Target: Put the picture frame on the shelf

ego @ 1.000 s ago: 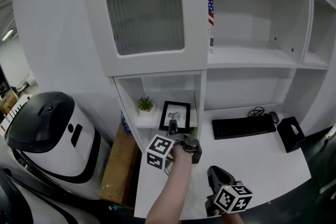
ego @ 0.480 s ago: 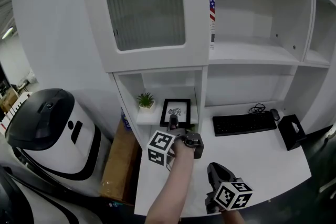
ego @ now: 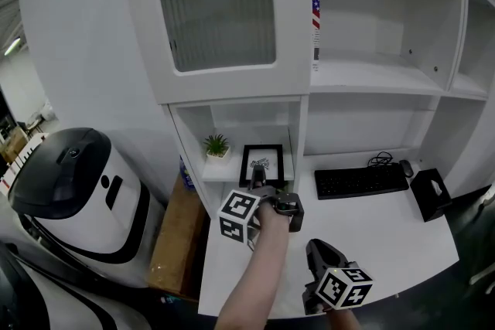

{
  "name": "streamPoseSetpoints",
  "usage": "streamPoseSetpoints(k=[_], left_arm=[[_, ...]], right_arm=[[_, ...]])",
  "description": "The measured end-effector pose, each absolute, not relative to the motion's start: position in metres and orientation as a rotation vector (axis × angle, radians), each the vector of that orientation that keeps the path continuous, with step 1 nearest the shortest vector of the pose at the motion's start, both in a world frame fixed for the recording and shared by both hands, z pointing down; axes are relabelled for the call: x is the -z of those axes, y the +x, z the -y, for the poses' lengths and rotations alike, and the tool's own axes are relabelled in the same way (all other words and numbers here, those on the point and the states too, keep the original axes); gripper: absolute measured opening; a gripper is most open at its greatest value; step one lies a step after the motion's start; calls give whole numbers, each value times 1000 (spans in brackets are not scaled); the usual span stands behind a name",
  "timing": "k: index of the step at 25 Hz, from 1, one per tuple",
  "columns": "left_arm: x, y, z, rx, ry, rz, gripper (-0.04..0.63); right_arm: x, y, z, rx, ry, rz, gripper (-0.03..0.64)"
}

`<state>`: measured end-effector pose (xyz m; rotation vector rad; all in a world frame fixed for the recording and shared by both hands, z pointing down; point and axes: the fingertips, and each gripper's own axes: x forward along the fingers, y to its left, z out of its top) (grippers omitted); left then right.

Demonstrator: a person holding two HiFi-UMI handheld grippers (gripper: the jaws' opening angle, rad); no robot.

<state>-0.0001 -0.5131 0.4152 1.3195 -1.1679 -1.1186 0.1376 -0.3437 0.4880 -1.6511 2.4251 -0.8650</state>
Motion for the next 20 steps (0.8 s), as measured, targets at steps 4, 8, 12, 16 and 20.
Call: streamPoseSetpoints(k=[4, 8, 12, 16, 20], left_arm=[[-414, 2, 511, 1107, 1314, 1166, 110], [-418, 2, 507, 1095, 1304, 1174, 113], [-422, 2, 505, 1086, 1285, 1174, 123], [-427, 4, 506, 1079, 1279, 1165, 147], [-428, 4, 508, 1078, 1307, 1160, 178]], right_arm=[[-488, 139, 344, 863, -1653, -2421, 18], [-488, 139, 345, 865, -1652, -2420, 18], [-489, 138, 346, 867, -1651, -2422, 18], [-489, 140, 346, 868, -1653, -2420, 18], [-490, 141, 346, 874, -1653, -2416, 18]])
